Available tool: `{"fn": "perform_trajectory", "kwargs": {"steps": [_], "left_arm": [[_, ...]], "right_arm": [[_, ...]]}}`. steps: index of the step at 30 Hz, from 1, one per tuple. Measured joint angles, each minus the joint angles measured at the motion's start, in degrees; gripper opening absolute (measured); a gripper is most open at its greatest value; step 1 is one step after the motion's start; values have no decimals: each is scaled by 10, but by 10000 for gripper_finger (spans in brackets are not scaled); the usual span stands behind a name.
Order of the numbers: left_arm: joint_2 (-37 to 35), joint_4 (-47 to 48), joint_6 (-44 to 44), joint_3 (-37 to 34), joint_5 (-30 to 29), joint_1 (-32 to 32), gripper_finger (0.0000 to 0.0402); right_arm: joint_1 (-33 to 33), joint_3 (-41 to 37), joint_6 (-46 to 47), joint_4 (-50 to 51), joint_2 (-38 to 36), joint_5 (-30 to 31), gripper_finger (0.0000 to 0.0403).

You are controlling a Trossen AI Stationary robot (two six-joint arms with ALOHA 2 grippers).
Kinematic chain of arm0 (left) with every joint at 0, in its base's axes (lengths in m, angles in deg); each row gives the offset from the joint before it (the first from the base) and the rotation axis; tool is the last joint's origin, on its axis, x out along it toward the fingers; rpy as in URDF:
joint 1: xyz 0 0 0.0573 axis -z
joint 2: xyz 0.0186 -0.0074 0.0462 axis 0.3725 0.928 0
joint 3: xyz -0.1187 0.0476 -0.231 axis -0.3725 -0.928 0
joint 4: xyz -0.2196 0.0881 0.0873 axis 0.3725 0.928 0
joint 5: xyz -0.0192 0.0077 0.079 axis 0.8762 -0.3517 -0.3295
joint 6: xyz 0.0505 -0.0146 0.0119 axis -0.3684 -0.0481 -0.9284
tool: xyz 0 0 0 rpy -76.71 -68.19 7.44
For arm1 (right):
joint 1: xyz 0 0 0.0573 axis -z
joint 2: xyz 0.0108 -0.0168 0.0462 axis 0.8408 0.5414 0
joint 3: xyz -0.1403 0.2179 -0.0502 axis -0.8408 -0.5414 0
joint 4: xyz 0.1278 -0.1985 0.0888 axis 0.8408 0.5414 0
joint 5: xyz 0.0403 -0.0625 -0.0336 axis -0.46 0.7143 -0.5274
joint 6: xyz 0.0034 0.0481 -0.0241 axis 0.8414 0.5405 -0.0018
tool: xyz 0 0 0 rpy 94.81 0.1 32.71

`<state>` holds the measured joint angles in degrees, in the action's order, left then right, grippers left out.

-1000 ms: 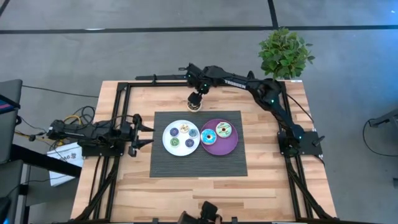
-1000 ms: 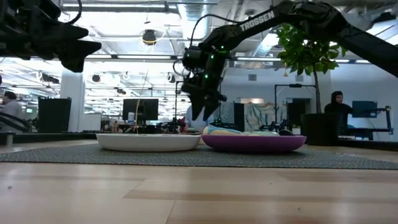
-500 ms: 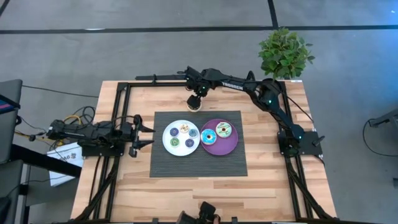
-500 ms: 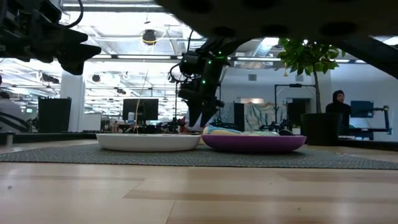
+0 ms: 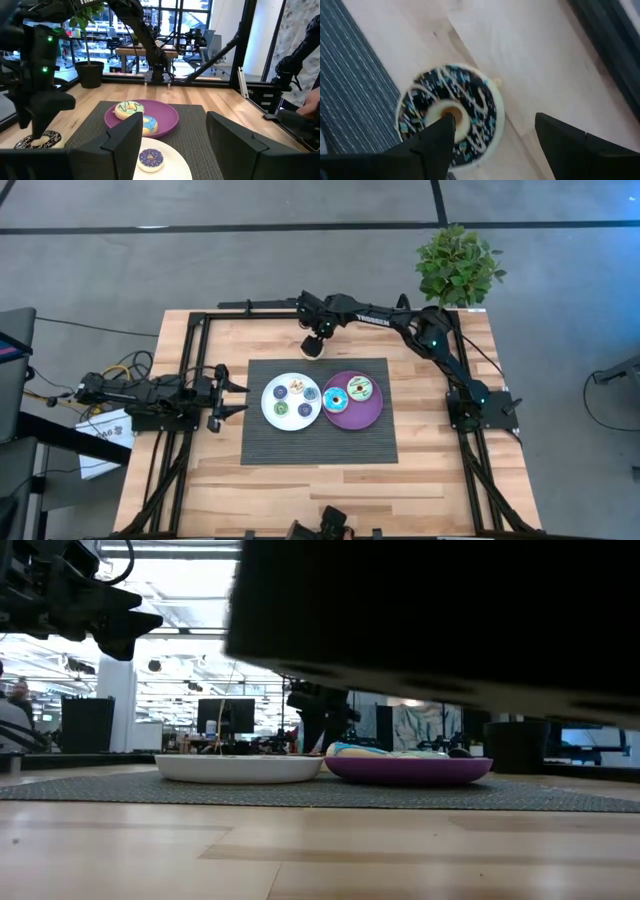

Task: Pick & Place donuts
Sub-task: Put the large black donut on the violet plate

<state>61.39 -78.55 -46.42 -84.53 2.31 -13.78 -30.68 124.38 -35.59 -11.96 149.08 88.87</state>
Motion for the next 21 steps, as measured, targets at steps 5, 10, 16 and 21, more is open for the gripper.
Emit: {"fn": "perform_trajectory", "kwargs": {"steps": [5,10,16,21], "left_arm": [[0,0,0,0,0,0,212],[0,0,0,0,0,0,212],[0,0,0,0,0,0,212],[0,0,0,0,0,0,212]], "right_arm": [[-3,0,0,2,0,-2,265],[-3,0,0,11,0,-2,265],[-4,0,7,22,0,-5,265],[-4,0,4,22,0,-5,256]]}}
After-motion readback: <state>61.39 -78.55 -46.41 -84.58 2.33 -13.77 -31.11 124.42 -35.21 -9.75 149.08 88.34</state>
